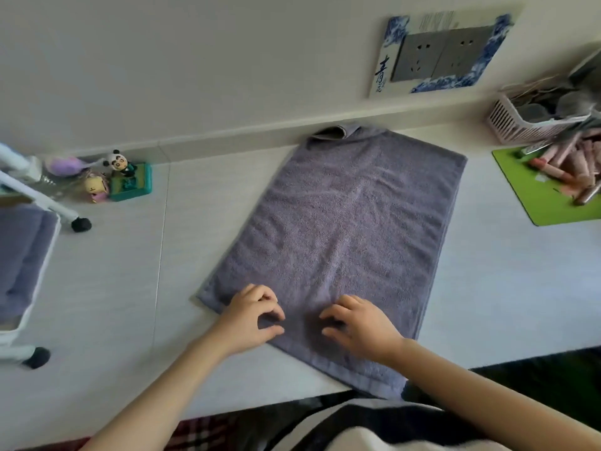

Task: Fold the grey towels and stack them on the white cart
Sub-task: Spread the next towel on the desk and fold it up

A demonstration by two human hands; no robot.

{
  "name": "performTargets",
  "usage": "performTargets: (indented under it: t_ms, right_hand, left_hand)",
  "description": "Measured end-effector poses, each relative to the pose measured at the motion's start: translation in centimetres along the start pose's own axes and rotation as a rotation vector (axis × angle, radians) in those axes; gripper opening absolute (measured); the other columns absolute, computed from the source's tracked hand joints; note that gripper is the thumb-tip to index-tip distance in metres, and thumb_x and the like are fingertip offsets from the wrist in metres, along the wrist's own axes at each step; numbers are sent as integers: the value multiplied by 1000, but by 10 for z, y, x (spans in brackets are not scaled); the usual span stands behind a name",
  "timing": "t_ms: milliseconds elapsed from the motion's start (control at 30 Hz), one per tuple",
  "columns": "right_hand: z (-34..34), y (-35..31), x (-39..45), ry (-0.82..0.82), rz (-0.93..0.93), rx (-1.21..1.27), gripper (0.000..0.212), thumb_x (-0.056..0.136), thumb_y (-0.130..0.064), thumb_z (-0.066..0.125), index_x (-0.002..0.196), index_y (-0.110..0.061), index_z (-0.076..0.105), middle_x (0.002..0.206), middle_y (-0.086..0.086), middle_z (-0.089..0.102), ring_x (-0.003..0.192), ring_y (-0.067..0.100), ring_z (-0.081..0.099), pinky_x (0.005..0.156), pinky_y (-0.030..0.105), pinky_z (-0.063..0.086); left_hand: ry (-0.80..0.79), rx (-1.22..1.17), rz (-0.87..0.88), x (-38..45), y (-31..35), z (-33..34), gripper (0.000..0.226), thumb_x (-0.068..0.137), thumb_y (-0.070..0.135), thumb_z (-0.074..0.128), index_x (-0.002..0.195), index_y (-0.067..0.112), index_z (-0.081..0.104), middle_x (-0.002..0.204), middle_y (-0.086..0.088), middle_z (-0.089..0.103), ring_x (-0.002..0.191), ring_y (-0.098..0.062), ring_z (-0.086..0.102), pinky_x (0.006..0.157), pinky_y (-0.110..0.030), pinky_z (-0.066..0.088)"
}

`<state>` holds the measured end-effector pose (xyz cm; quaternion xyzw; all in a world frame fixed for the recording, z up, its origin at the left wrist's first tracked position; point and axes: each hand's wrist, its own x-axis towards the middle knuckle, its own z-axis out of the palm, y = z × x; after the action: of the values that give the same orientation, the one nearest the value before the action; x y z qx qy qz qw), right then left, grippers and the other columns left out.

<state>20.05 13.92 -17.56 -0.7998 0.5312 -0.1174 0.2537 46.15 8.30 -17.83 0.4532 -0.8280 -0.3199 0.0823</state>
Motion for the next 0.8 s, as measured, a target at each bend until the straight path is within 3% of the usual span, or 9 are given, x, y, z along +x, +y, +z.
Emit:
performTargets:
  t_ms: [133, 333, 400, 500, 600, 700, 800]
  right_hand:
    - [34, -25, -25, 39, 39, 42, 28, 75, -59, 57, 91, -37, 63, 87, -8, 56, 80, 12, 48, 72, 23, 39]
    - [53, -42, -36, 138, 209, -29, 45, 62, -66, 57, 99, -41, 55, 102, -12, 48, 89, 12, 36, 73, 30, 34]
    - [57, -47, -38, 199, 251, -24, 40, 64, -63, 58, 97, -40, 58, 103, -16, 44, 90, 12, 37, 77, 29, 31]
    - [62, -52, -35, 327, 324, 3, 22, 70, -53, 57, 83, -36, 65, 94, -15, 54, 85, 12, 39, 74, 24, 22]
    - [66, -55, -28, 367, 382, 11, 18, 69, -47, 57, 72, -34, 69, 83, -12, 61, 80, 10, 37, 70, 23, 22]
    - [55, -51, -25, 279, 472, 134, 16, 72, -40, 68, 79, -27, 73, 90, -8, 64, 86, 10, 38, 75, 29, 26]
    - [36, -49, -21, 142, 503, 286, 13, 79, -30, 72, 87, -20, 73, 92, -6, 65, 91, 12, 48, 81, 27, 36]
  left_hand:
    - [-47, -5, 60, -28, -9, 4, 41, 61, 57, 62, 93, 34, 73, 119, 10, 51, 114, -1, 35, 96, -25, 27]
    - [-15, 69, 13, -24, -9, 13, 47, 51, 62, 60, 94, 43, 59, 114, 14, 48, 111, -9, 38, 92, -30, 27]
    - [12, 71, 31, -24, -10, 16, 47, 52, 63, 60, 94, 43, 57, 112, 13, 50, 108, -8, 37, 90, -33, 28]
    - [58, 43, 41, -23, -10, 17, 44, 54, 62, 61, 92, 41, 58, 107, 15, 49, 105, -7, 38, 87, -33, 27]
    - [59, 47, 56, -21, -9, 18, 51, 51, 69, 60, 93, 40, 57, 105, 14, 47, 104, -7, 36, 88, -31, 23]
    - [14, 83, 82, -18, -7, 16, 60, 44, 78, 59, 90, 40, 60, 107, 14, 43, 106, -6, 34, 88, -27, 19]
    - [-25, 83, 91, -15, -7, 13, 54, 48, 78, 55, 83, 39, 69, 103, 14, 42, 106, -10, 38, 86, -24, 17]
